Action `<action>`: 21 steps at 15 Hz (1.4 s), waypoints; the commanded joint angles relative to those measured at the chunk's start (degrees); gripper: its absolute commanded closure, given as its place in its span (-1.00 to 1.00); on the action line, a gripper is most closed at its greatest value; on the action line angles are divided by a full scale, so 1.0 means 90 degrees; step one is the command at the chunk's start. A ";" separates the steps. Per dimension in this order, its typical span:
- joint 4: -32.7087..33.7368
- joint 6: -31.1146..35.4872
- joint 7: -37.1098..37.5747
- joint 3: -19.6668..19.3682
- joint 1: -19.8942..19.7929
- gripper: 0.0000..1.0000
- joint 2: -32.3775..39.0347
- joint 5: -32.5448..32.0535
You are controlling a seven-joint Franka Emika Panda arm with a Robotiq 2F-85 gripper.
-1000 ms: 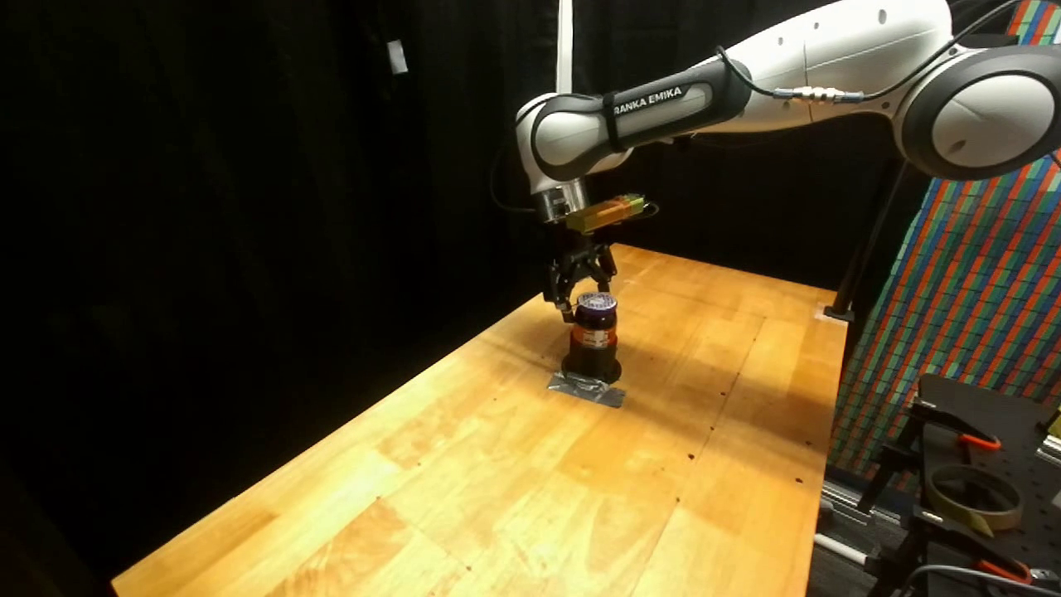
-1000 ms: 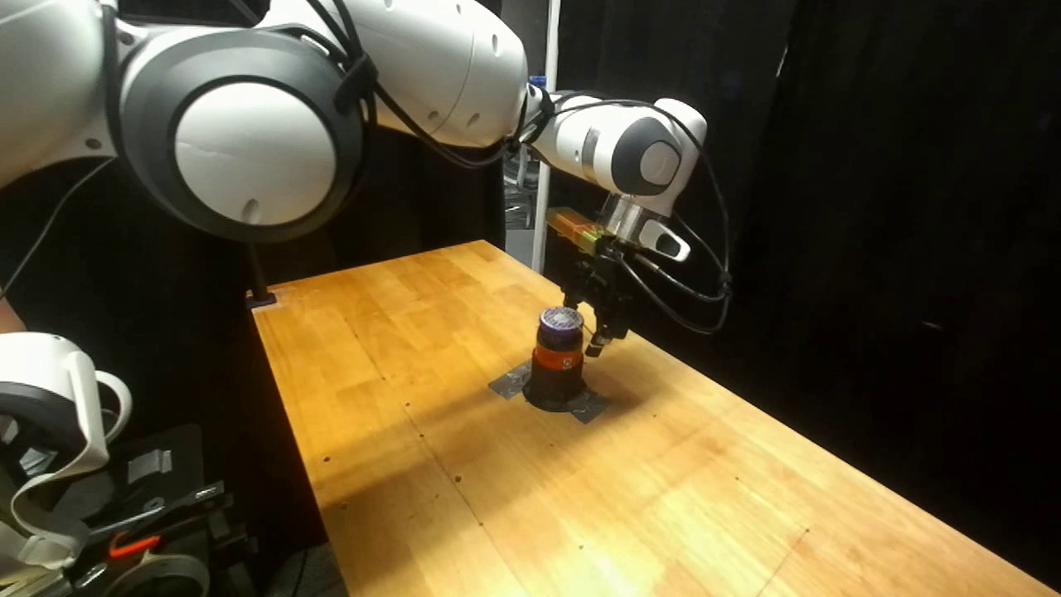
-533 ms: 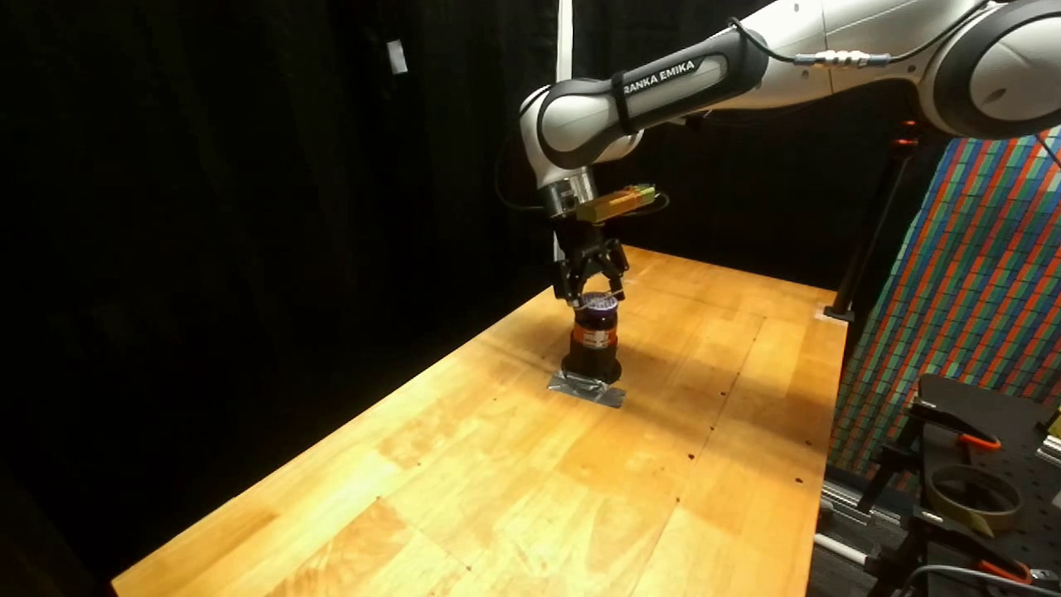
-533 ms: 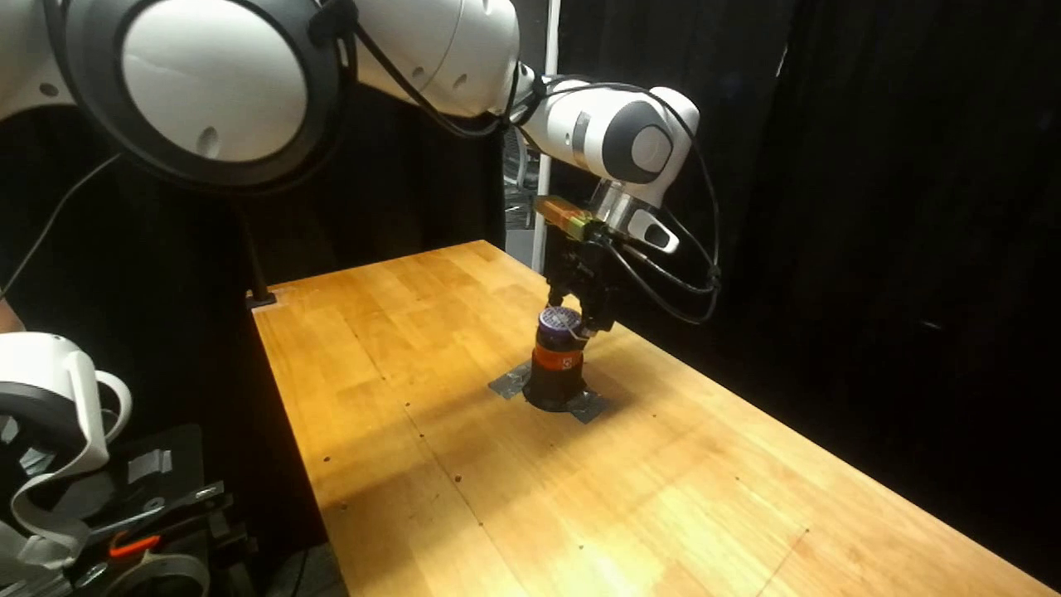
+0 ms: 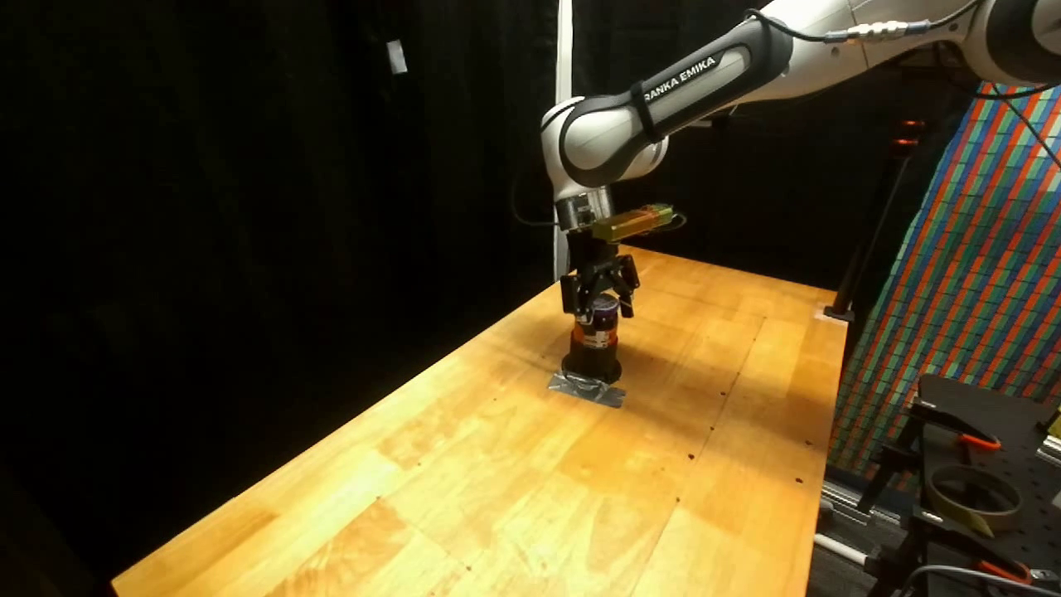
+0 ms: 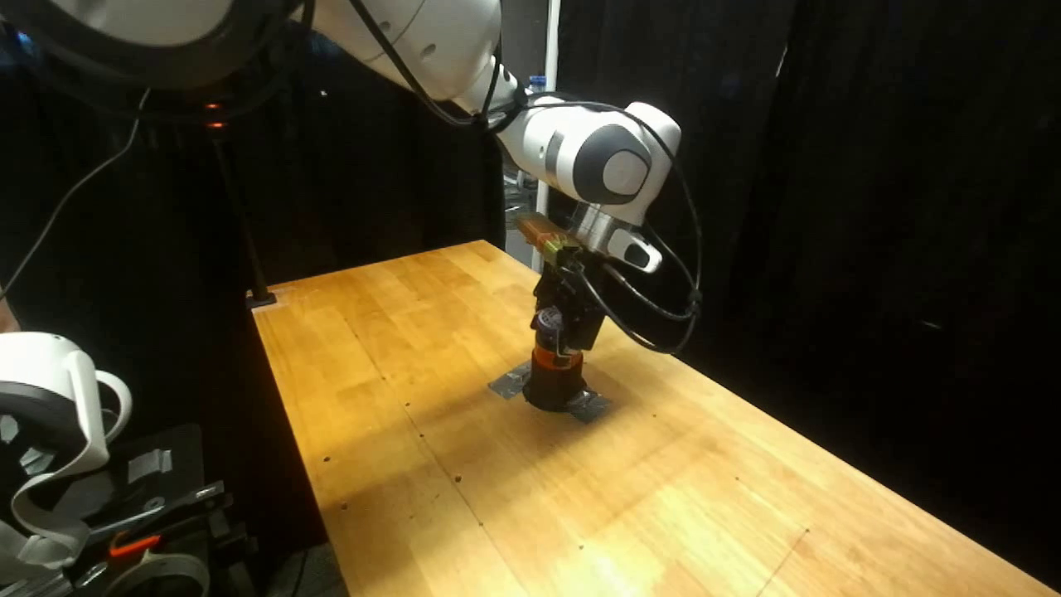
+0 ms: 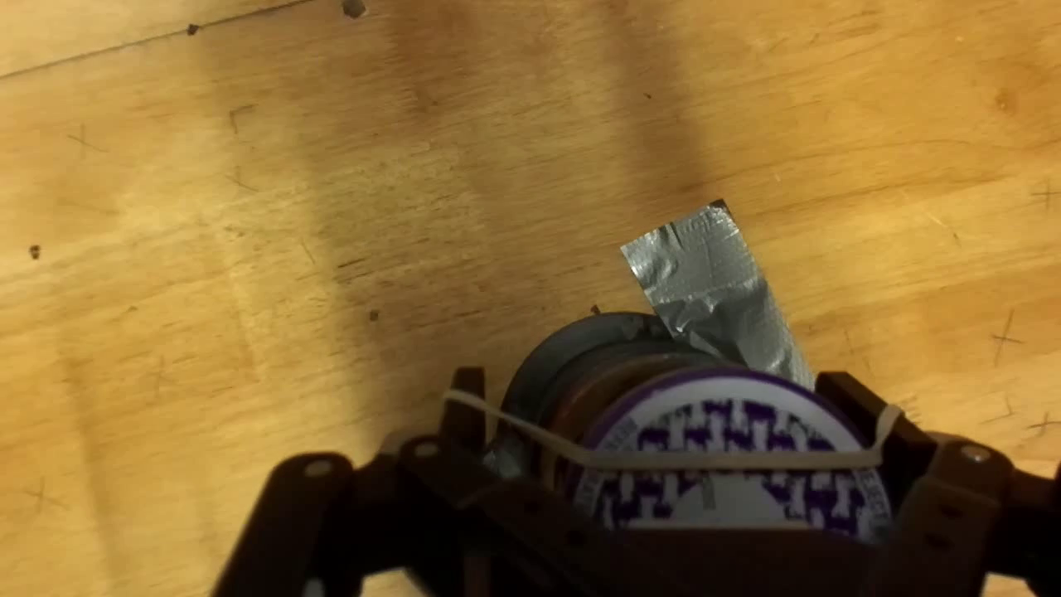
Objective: Put the elastic around the bottle
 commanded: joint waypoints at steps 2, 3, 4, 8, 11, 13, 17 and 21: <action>-0.1743 0.0983 0.0014 -0.0154 -0.0042 -1.00 -0.0977 0.0262; -0.1989 0.1153 0.0014 -0.0166 -0.0039 -1.00 -0.1127 0.0302; -0.2237 0.1306 0.0005 -0.0175 -0.0039 -1.00 -0.1276 0.0334; -0.3277 0.1945 0.0013 -0.0214 -0.0026 -1.00 -0.1850 0.0366; -0.4059 0.2716 0.0143 -0.0276 0.0030 -0.46 -0.2219 0.0324; -0.4559 0.3544 0.0288 -0.0307 0.0082 -0.12 -0.2464 0.0315; -0.5415 0.5697 0.0735 -0.0398 0.0276 0.47 -0.2812 0.0205; -0.6207 0.7446 0.1337 -0.0887 0.0858 0.86 -0.3076 -0.0327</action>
